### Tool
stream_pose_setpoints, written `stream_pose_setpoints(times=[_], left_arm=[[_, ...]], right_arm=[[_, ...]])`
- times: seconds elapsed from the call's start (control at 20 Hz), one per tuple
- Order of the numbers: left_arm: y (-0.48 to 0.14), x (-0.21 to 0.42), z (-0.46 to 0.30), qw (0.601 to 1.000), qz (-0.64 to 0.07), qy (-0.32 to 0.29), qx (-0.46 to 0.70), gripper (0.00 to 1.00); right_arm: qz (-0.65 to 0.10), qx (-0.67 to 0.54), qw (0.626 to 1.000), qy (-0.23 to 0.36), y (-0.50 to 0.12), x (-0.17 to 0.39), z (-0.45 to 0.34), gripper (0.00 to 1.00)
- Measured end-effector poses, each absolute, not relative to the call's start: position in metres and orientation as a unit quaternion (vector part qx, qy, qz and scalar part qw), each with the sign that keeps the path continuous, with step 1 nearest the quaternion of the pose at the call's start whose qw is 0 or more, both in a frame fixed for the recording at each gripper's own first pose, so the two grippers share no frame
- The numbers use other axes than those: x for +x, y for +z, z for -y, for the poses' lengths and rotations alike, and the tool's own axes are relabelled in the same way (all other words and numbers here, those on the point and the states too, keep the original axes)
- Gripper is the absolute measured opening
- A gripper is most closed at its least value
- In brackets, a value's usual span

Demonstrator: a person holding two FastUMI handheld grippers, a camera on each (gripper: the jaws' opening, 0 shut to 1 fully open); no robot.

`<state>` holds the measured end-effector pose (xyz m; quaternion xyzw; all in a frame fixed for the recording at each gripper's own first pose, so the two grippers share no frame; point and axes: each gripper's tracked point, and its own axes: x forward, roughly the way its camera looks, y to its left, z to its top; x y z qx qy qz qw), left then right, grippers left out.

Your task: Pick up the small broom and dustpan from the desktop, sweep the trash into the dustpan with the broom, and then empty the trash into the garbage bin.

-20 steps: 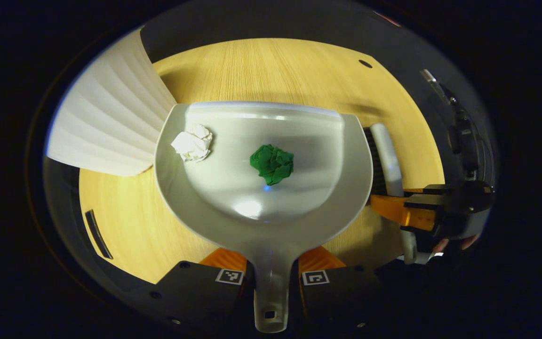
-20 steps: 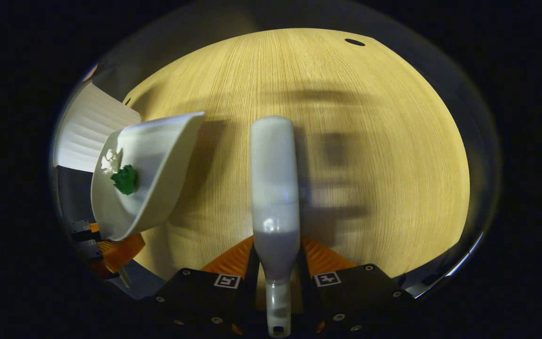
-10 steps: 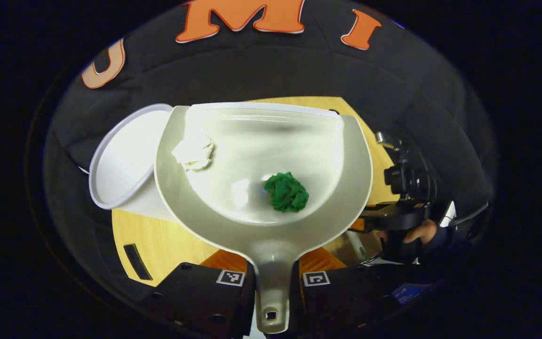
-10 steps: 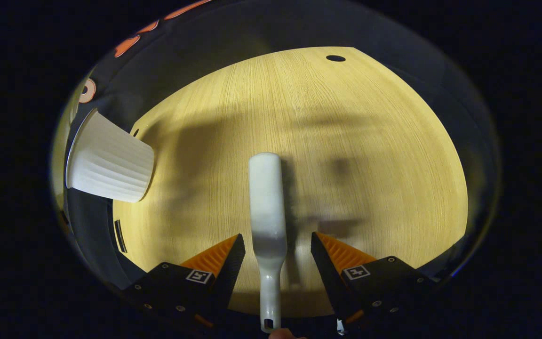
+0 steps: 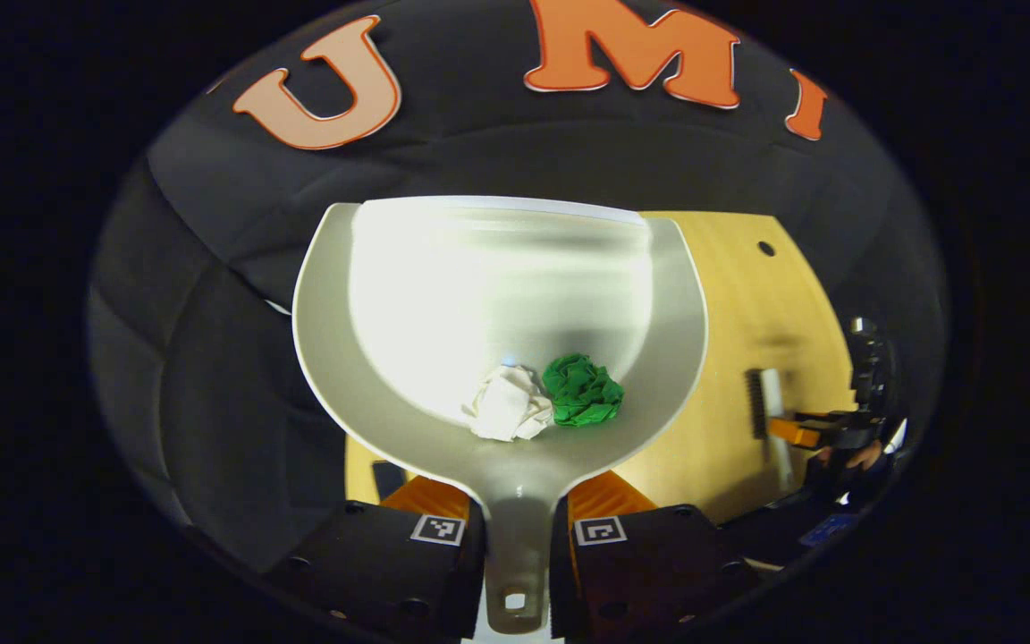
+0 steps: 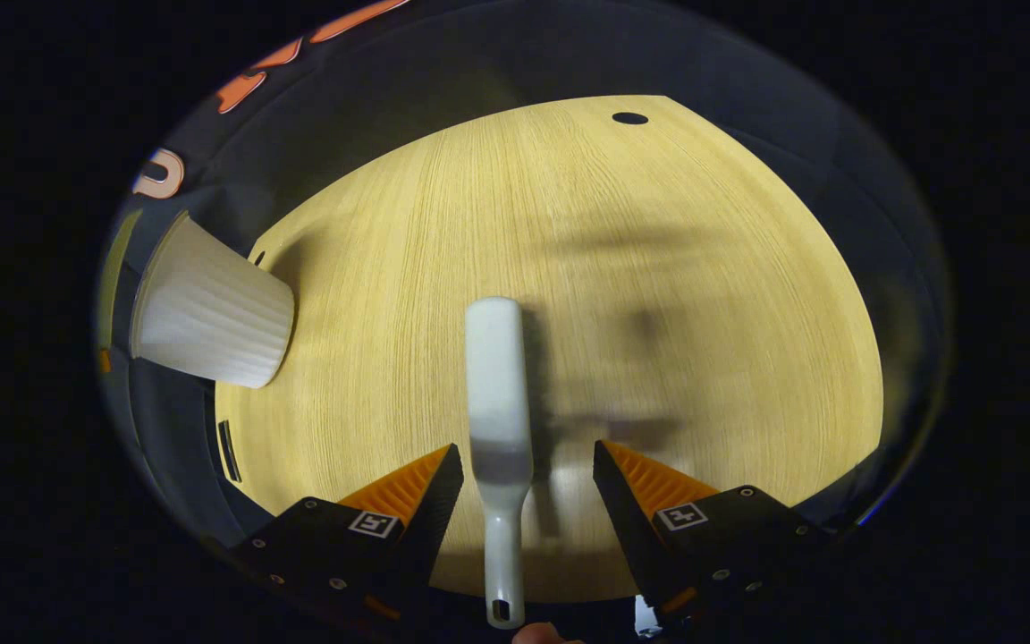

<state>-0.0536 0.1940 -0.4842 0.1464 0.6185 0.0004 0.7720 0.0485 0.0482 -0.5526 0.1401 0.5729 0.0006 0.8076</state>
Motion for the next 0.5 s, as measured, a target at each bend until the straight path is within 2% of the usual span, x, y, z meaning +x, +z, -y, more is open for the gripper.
stream_pose_setpoints(times=[0.15, 0.5], left_arm=[[-0.485, -0.050, -0.212, 0.748, -0.629, 0.023, 0.208, 0.30], [-0.469, -0.040, -0.236, 0.675, -0.624, 0.020, 0.395, 0.30]], right_arm=[[-0.576, 0.143, 0.805, -0.003, -0.551, 0.047, -0.046, 0.91], [-0.573, 0.149, 0.806, -0.012, -0.551, 0.046, -0.040, 0.94]])
